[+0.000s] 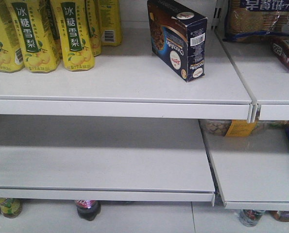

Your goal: Left arm holds basket, right arm returns cookies

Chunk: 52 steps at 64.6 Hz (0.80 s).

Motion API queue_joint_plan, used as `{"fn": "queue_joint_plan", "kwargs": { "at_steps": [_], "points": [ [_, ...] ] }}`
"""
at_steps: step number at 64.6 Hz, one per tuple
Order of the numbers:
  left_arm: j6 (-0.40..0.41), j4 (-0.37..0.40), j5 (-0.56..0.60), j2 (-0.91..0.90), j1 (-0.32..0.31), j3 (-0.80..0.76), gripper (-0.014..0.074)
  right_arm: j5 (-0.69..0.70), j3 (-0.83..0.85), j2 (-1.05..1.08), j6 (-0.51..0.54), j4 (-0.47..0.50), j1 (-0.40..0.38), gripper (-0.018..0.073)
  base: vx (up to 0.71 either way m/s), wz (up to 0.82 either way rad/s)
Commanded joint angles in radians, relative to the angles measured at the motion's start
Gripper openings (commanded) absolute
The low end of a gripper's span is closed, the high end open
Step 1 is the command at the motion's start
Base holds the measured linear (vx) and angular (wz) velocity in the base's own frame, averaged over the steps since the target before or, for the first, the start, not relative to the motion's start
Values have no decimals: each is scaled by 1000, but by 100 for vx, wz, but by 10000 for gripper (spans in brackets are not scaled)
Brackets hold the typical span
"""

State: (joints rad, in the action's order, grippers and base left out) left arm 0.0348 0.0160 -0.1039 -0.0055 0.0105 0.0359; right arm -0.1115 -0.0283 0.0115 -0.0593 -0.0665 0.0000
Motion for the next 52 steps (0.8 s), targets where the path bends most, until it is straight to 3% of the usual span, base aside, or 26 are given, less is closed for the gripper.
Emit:
{"fn": "queue_joint_plan", "kwargs": {
  "at_steps": [1,52],
  "points": [
    [-21,-16,114,-20,1,-32,0,68,-19,13,2,-7,-1,-6,0,0],
    [-21,-16,114,-20,1,-32,0,68,-18,13,2,-7,-1,-6,0,0]
  ]
}}
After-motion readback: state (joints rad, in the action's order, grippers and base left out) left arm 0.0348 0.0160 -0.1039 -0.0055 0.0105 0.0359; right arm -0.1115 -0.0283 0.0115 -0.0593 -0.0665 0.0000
